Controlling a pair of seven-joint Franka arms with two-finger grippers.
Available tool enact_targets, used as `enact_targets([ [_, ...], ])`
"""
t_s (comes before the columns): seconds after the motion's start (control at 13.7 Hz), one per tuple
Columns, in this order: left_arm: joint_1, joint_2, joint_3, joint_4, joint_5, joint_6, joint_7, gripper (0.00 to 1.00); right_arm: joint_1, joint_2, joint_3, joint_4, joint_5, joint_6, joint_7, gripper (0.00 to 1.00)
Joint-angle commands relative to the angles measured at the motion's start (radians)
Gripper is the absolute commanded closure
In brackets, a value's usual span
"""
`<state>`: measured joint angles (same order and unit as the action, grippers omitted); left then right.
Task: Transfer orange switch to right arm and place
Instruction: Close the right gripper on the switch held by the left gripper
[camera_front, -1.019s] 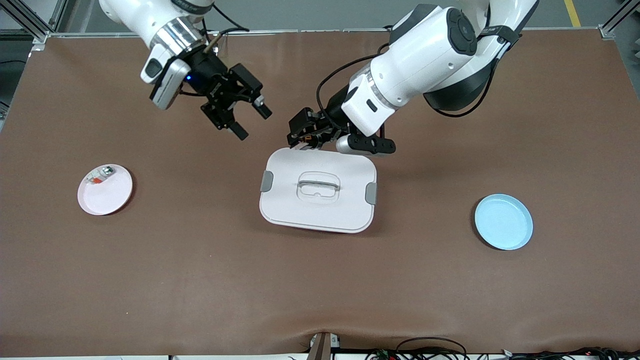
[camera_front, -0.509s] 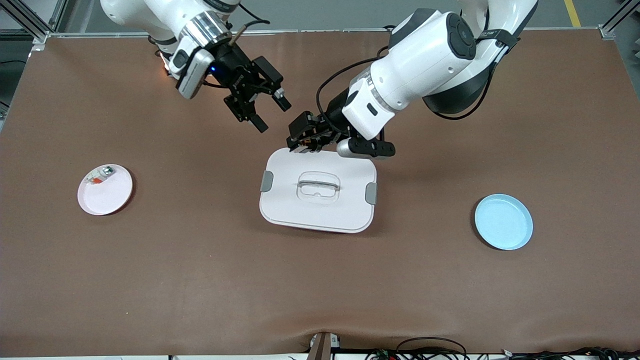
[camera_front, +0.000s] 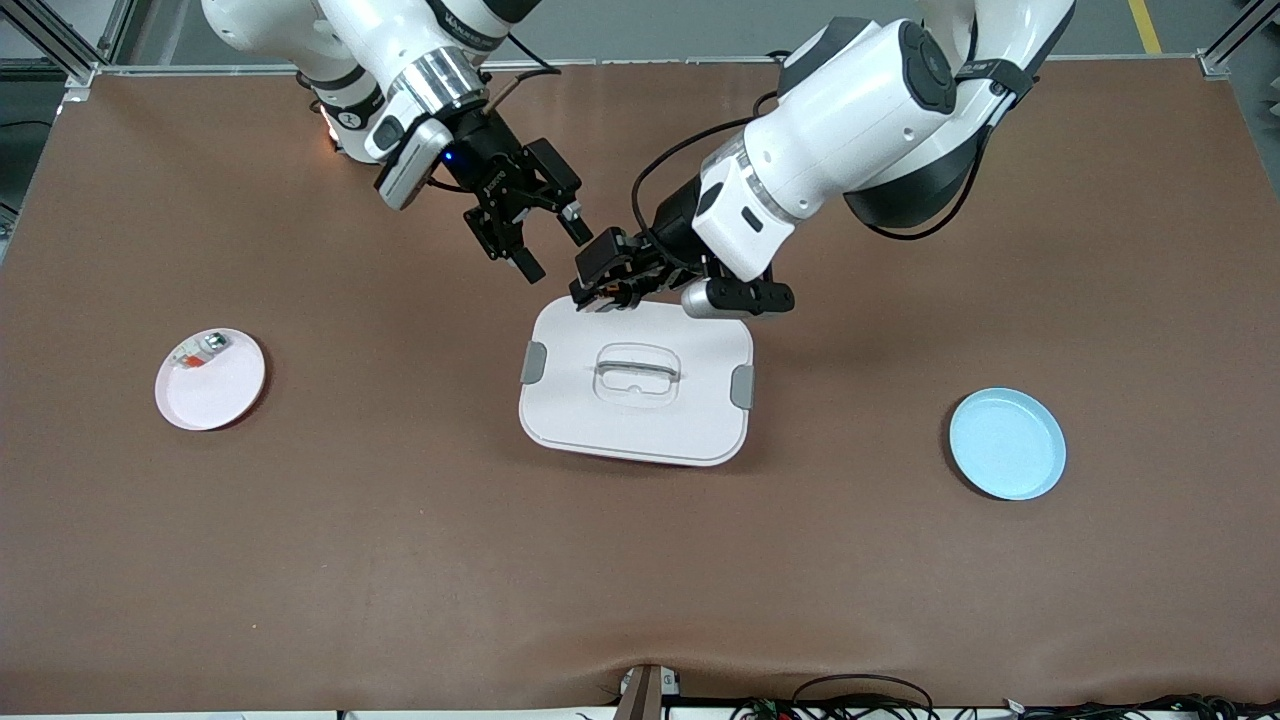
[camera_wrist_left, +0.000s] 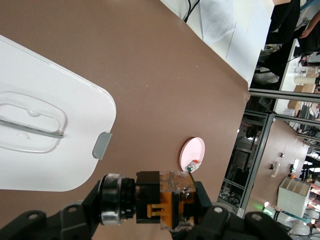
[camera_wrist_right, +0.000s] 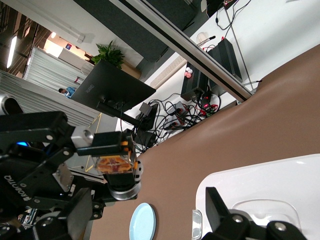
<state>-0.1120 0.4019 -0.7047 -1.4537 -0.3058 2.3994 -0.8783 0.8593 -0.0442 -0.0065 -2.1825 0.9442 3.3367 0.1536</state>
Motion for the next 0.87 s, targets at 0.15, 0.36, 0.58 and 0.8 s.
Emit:
enact_targets([
  [0.15,-0.034,0.047,-0.004,0.056,-0.01,0.064,-0.054,0.72,0.021,0.061,-0.01,0.076,0.033,0.046,-0.012,0.0],
  [0.36,-0.046,0.054,-0.004,0.059,-0.009,0.067,-0.057,0.72,0.02,0.076,-0.01,0.101,0.033,0.046,-0.014,0.0],
  [0.58,-0.049,0.057,-0.004,0.059,-0.01,0.067,-0.057,0.72,0.014,0.083,-0.012,0.112,0.031,0.046,-0.017,0.0],
  [0.8,-0.054,0.057,-0.004,0.059,-0.01,0.067,-0.057,0.72,0.006,0.107,-0.016,0.142,0.027,0.046,-0.022,0.0],
])
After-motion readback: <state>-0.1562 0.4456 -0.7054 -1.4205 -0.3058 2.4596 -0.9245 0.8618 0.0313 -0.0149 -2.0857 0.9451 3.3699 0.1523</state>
